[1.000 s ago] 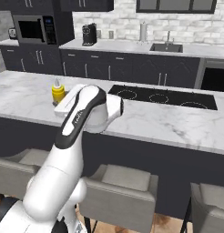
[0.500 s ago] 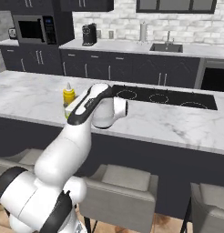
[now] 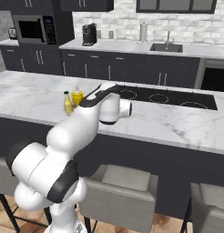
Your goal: The dining table condiment station is running low on mustard. Refill the condiment station by opening the cabinet and taking the mustard from the cabinet and placing it on the dining table.
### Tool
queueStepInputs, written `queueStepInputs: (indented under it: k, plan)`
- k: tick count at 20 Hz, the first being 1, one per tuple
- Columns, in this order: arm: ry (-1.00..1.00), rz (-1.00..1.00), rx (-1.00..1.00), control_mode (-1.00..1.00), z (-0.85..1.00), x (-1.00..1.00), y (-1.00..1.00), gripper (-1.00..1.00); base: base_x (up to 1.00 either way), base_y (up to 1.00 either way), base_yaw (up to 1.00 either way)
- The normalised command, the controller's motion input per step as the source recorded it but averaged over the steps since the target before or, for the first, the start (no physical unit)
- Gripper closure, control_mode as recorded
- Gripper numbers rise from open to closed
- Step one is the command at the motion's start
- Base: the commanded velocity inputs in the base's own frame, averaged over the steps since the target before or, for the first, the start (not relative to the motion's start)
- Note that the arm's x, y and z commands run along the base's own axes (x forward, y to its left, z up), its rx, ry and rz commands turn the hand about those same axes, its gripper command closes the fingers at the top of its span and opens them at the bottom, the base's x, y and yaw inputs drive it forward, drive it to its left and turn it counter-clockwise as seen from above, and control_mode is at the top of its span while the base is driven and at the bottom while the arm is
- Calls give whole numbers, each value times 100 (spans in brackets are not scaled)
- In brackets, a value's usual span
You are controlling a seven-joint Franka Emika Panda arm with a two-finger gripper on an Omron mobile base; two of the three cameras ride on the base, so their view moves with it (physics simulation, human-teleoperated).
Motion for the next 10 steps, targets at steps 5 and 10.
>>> queueStepInputs:
  k: [5,10]
  plan:
    - [0,0,0,-100,-22,51,-5,100,0,0,0]
    - [0,0,0,-100,-39,40,-1,100,0,0,0]
